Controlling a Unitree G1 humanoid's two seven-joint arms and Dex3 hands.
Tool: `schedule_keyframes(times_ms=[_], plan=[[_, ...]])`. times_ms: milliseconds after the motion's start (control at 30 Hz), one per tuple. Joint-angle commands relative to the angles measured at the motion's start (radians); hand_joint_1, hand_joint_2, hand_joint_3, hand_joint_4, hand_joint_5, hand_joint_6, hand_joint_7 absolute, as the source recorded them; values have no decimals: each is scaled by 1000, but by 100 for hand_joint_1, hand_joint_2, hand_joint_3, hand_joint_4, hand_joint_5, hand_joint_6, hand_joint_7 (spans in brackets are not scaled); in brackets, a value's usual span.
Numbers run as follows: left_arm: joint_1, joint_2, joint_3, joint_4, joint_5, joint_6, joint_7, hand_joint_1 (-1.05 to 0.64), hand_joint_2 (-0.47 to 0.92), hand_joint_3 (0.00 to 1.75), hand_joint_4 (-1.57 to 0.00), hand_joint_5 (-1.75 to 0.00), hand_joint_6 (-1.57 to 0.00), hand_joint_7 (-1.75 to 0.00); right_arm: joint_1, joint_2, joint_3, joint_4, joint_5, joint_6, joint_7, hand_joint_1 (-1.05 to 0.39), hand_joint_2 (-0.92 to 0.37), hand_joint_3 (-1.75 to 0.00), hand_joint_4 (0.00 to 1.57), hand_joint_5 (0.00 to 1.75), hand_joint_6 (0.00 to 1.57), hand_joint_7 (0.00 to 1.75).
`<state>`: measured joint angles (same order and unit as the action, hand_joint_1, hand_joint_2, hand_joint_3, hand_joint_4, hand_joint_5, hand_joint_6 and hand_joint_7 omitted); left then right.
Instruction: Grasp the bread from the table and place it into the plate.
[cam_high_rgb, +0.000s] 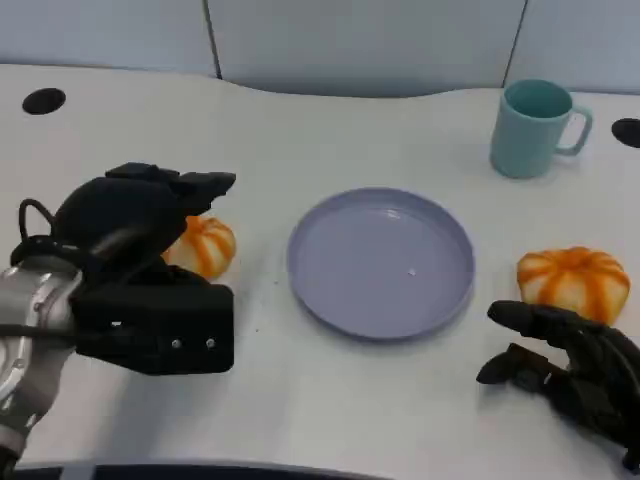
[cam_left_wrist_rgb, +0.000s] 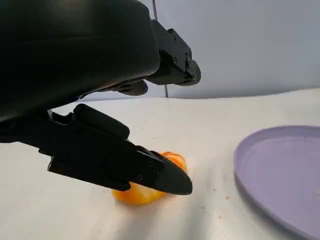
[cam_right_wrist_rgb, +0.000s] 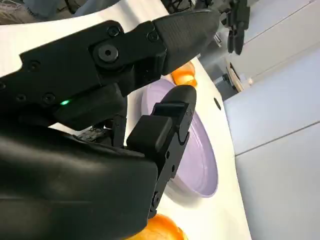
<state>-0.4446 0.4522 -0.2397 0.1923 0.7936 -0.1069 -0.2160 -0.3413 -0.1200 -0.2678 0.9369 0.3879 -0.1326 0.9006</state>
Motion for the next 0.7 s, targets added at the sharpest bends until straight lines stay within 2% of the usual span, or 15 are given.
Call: schedule_keyframes(times_ms=[33, 267, 700], plan=[[-66, 26, -45, 19, 43, 59, -49, -73, 91, 0, -8, -19, -20, 0, 18, -2, 0, 22, -6, 2, 1, -41, -92, -7, 57, 115, 97, 7], [-161, -4, -101, 176, 39, 69, -21, -75, 92, 1, -9, -18, -22, -1, 24, -2, 4, 12, -7, 2, -1, -41, -92, -7, 57, 114, 96, 7], [-352, -89, -189, 540, 21, 121, -5, -62, 83, 0, -10, -15, -23, -1, 33, -3, 4, -2, -7, 11, -3, -41, -92, -7, 57, 115, 96, 8]])
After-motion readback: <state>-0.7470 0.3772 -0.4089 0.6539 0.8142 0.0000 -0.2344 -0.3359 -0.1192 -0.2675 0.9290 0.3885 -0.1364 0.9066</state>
